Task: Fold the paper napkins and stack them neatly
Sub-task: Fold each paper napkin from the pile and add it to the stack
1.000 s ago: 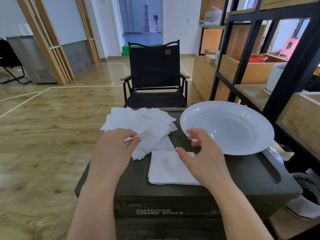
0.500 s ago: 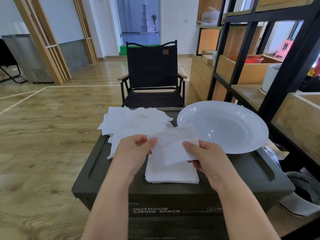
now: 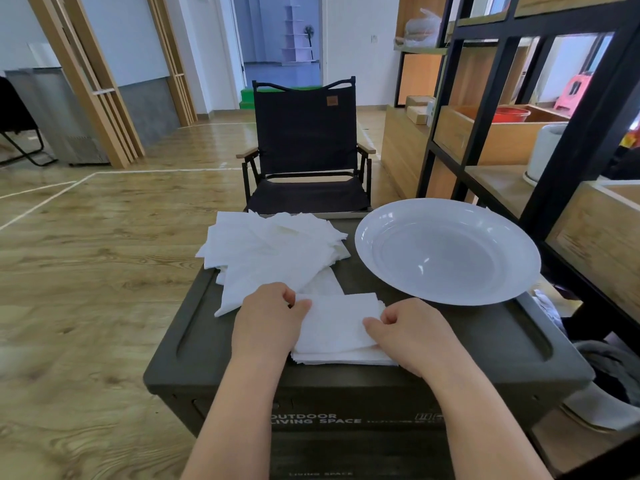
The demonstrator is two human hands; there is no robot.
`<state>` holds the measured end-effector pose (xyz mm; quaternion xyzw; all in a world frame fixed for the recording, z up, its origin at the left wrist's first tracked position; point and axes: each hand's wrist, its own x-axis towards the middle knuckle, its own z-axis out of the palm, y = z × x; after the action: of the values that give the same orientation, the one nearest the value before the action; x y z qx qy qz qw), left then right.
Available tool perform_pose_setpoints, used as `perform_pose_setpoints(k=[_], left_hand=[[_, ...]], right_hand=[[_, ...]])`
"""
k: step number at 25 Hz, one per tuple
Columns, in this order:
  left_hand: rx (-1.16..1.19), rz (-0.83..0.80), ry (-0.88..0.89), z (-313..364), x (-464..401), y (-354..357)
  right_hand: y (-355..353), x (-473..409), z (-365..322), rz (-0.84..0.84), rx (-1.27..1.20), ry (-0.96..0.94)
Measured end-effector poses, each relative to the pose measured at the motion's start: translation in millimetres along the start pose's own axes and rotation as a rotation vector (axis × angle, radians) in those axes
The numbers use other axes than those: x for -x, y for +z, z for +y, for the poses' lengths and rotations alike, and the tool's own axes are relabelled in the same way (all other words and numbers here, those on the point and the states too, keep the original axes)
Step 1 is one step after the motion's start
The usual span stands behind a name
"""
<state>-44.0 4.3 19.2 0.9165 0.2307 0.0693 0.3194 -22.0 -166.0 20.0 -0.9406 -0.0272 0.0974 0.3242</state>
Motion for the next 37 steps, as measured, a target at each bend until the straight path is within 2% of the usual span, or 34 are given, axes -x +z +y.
perform_pose_setpoints(k=[3,5,8,14,19,23,27,29,32,34,37], left_hand=[[-0.023,0.026,-0.011,-1.7,0.8,2.9],[-0.017,0.154,0.016,-0.9,1.5,2.3],[-0.028,0.316,0.142,-3.5,-4.1,4.1],[-0.043,0.406,0.251,-12.9,-14.2,10.9],[-0.074,0.296,0.244,-13.8,-17.8,15.1],[-0.043,0.416,0.285,-13.7,-17.0,13.8],[0.019,0.451,0.278,-9.0,-10.9,1.7],[0.177,0.379,0.287,-2.7,-3.7,-13.5],[0.368,0.011,0.342,6.7,8.6,-38.3],[0.539,-0.183,0.362,9.7,13.8,-45.8],[0.783,-0.257,0.267,9.9,13.6,-44.4]], right_hand=[[2.4,1.3,-0.5,-0.003,0.107,0.005],[1.4,4.0,-2.6,0.092,0.117,-0.027],[-1.3,7.4,-7.3,0.214,-0.010,-0.097],[-0.3,6.6,-10.1,0.286,-0.129,-0.128],[0.8,5.0,-9.1,0.300,-0.162,-0.155],[2.3,4.8,-9.3,0.302,-0.199,-0.162],[1.5,4.7,-10.8,0.308,-0.215,-0.164],[0.2,5.7,-14.7,0.304,-0.303,-0.193],[-3.1,7.0,-20.6,0.252,-0.451,-0.283],[-8.3,8.5,-23.6,0.127,-0.610,-0.264],[-12.5,10.0,-19.4,-0.058,-0.875,-0.148]])
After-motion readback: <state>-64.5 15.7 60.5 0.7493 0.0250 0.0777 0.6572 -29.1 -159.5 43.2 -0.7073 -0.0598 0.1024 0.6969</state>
